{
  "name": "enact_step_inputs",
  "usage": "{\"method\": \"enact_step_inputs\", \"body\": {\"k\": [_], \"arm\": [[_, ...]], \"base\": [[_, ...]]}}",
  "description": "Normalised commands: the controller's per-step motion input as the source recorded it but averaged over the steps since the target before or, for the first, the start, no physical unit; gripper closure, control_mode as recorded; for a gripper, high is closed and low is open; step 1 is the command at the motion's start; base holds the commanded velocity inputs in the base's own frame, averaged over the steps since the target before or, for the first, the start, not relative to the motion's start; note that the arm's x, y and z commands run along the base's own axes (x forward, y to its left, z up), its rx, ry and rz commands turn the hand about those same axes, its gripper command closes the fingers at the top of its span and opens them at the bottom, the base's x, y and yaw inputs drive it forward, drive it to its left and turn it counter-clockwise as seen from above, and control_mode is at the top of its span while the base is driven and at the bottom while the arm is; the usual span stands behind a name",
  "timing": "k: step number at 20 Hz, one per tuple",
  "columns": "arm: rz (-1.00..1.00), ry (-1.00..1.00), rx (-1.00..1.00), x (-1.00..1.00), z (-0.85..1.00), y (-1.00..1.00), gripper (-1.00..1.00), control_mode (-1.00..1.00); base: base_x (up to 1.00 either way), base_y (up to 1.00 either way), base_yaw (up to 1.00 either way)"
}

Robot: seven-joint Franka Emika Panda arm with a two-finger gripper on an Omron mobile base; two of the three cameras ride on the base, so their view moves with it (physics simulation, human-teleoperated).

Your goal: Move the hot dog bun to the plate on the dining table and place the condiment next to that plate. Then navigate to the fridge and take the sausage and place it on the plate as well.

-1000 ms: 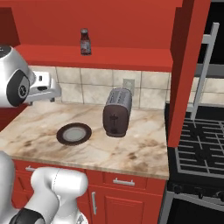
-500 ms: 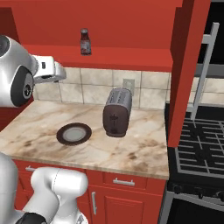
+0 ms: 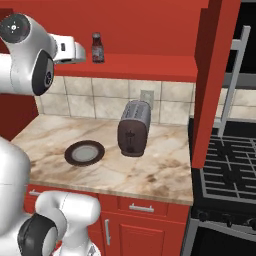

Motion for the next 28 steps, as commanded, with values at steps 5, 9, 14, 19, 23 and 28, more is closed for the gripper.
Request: {"method": "enact_step_inputs", "body": {"k": [5, 9, 14, 19, 23, 28], "arm": [[-0.06, 0.0, 0.0, 0.9, 0.04, 0.0, -1.0, -1.0], [-0.09, 0.0, 0.0, 0.78, -0.05, 0.0, -1.0, -1.0], [-0.05, 0.02, 0.0, 0.47, -0.03, 0.0, -1.0, -1.0], [-0.1, 0.0, 0.0, 0.45, 0.0, 0.16, -1.0, -1.0], [-0.12, 0.0, 0.0, 0.48, -0.11, 0.03, -1.0, -1.0], [-0.09, 0.01, 0.01, 0.46, -0.12, 0.02, -1.0, -1.0]], "base": [[0.0, 0.0, 0.0], [0.0, 0.0, 0.0], [0.0, 0.0, 0.0], [0.0, 0.0, 0.0], [0.0, 0.0, 0.0], [0.0, 0.0, 0.0]]}}
